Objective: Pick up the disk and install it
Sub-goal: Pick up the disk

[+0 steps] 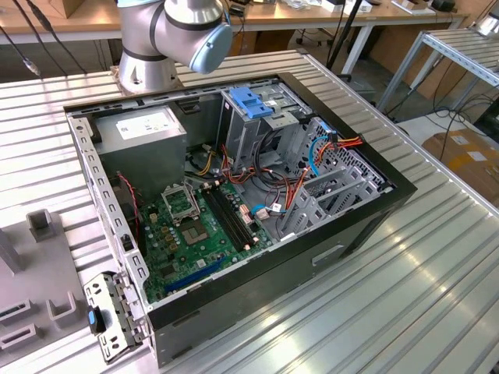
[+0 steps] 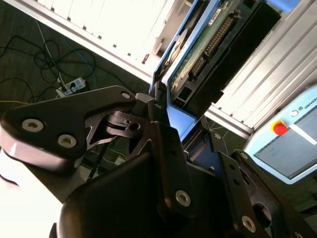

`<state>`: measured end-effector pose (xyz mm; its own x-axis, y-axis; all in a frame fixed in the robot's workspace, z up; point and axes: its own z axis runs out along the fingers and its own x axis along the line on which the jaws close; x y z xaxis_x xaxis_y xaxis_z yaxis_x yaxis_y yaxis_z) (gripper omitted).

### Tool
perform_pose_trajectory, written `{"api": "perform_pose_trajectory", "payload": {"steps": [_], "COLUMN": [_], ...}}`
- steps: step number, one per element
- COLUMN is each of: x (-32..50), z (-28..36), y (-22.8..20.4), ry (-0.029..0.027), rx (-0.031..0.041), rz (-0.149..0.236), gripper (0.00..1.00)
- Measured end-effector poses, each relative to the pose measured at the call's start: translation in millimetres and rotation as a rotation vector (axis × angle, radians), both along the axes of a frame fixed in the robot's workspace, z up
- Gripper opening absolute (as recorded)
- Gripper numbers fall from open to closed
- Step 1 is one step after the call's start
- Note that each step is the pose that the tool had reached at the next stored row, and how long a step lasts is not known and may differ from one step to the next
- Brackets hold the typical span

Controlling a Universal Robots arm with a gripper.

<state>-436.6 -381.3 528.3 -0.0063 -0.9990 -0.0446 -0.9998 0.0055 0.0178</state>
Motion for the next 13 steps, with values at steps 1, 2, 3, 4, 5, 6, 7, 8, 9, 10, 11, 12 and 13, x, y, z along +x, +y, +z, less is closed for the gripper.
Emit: {"api": "perform_pose_trajectory", "payload": {"steps": [1, 2, 3, 4, 5, 6, 7, 8, 9, 10, 11, 12, 13], "x": [0.5, 1.1, 1.6, 2.3, 2.9, 3.5, 4.2, 4.7, 5.5, 5.9, 6.6, 7.4, 8.4], "z": [0.0, 0.0, 0.0, 0.0, 0.0, 0.0, 0.1, 0.0, 0.1, 0.0, 0.0, 0.1, 0.0], "y": [0.0, 0.0, 0.0, 0.0, 0.0, 0.0, 0.0, 0.0, 0.0, 0.0, 0.0, 0.0, 0.0], "ry": [0.0001, 0.0000, 0.0000, 0.0001, 0.0000, 0.0000, 0.0001, 0.0000, 0.0001, 0.0000, 0.0000, 0.0001, 0.0000], "rx": [0.0000, 0.0000, 0.0000, 0.0000, 0.0000, 0.0001, 0.0000, 0.0000, 0.0000, 0.0000, 0.0000, 0.0000, 0.0000], "rz": [0.000, 0.000, 0.000, 0.000, 0.000, 0.000, 0.000, 0.000, 0.000, 0.000, 0.000, 0.000, 0.000], "gripper": [0.37, 0.37, 0.37, 0.37, 0.37, 0.37, 0.37, 0.37, 0.37, 0.37, 0.37, 0.37, 0.37]}}
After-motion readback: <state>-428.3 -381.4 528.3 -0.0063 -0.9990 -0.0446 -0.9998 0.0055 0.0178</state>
